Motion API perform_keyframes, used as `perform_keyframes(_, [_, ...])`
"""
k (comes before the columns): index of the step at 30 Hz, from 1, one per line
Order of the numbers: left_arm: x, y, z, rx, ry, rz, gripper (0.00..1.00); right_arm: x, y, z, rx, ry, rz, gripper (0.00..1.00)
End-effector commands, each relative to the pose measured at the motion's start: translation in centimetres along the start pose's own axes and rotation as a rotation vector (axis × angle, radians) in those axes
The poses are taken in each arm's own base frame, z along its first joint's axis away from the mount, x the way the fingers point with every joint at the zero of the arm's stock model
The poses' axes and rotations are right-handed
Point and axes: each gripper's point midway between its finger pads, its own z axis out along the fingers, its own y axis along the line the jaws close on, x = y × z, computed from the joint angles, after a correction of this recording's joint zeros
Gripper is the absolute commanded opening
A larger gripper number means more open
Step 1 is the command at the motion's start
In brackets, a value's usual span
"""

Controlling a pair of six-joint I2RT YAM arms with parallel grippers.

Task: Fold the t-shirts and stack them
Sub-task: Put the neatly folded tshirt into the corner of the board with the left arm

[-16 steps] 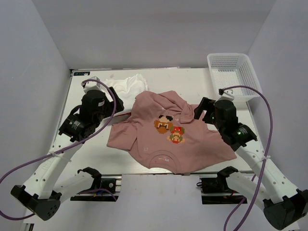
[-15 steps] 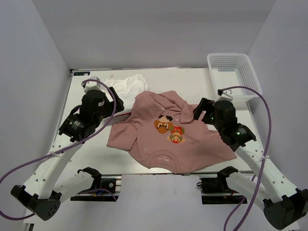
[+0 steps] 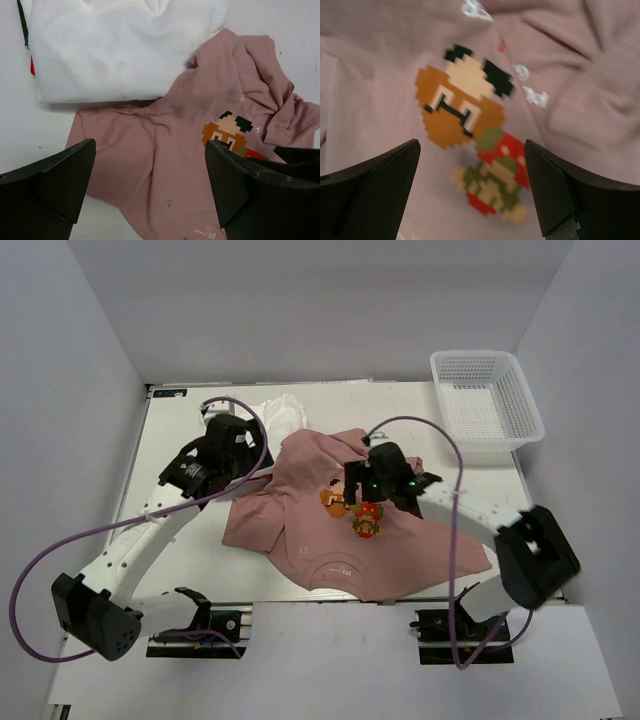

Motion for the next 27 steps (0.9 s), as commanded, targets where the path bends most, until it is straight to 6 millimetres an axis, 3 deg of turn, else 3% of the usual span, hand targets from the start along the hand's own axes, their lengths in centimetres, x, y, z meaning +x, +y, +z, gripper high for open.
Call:
perform_keyframes(1, [-2.5,-1.0,-0.4,0.025,-0.069,-0.027,1.00,-4.8,3.1,2.5,-0.036,-0.110,-0.080,0.90])
perform_keyframes(2, [-2.3,-1.2,-0.2,0.027,-0.057,-0.023,1.00,-3.8,3.1,4.9,-0.021,-0.058,-0.085,0.90])
perform_keyframes(3, [-2.3,-1.4,0.2,0.023,-0.051,-0.020,1.00,-3.7,3.7,5.5,-0.021,-0.050,-0.093,0.90])
perform_keyframes(4, [-1.8,-0.9,0.5,-0.001,-0.035,-0.010,1.00,-6.0,5.0,5.9,-0.041,-0.109,-0.089,0.90])
perform_keyframes(6, [-2.4,-0.7,0.7,-0.033,-0.048,-0.008,1.00,-4.0,4.4,8.7,0.010,-0.049,-0.089,0.90])
perform_keyframes(7, [-2.3,-0.5,1.0,-0.047,-0.048,-0.004,1.00,-4.6,4.9,9.0,0.006,-0.059,-0.080,0.90])
perform_keyframes(10, [-2.2,-0.3,1.5,-0.070,-0.039,0.004,1.00,-1.9,3.7,11.1,0.053,0.007,-0.059,0.90])
perform_keyframes(12, [-2.5,-0.6,1.8,-0.066,-0.045,0.001,1.00,-1.1,2.8,11.2,0.084,0.023,-0.016,0.90])
perform_keyframes(13, [-2.1,-0.8,2.1,-0.062,-0.027,0.006,1.00,2.7,0.6,10.8,0.144,0.108,-0.008,0.90])
perform_keyframes(14, [-2.4,-1.3,2.3,-0.047,-0.032,0.011,1.00,3.6,0.2,10.5,0.161,0.123,0.022,0.90])
perform_keyframes(15, [-2.1,-1.6,2.9,-0.049,-0.013,0.018,1.00,6.2,-1.0,9.5,0.183,0.170,0.052,0.90])
perform_keyframes(17, [-2.3,-2.3,3.5,-0.039,0.004,0.032,1.00,7.9,-2.1,8.5,0.210,0.197,0.138,0.90])
perform_keyframes(19, [-2.2,-2.9,4.7,-0.042,0.025,0.051,1.00,10.9,-3.9,6.0,0.247,0.239,0.170,0.90])
perform_keyframes(21, [-2.1,-3.5,5.5,-0.037,0.041,0.077,1.00,12.6,-5.7,3.7,0.312,0.264,0.244,0.90])
perform_keyframes(22, [-2.9,-4.1,5.7,-0.025,0.023,0.082,1.00,12.4,-6.1,2.5,0.327,0.240,0.263,0.90])
perform_keyframes(24, [-2.3,-5.1,7.2,-0.013,0.046,0.145,1.00,14.5,-8.0,-0.1,0.394,0.264,0.305,0.90])
perform_keyframes(25, [-3.1,-6.0,7.5,0.007,0.032,0.153,1.00,13.5,-8.1,-1.6,0.385,0.224,0.314,0.90])
perform_keyframes(27, [-2.6,-7.6,9.6,0.029,0.067,0.210,1.00,14.7,-8.6,-2.8,0.385,0.240,0.290,0.90])
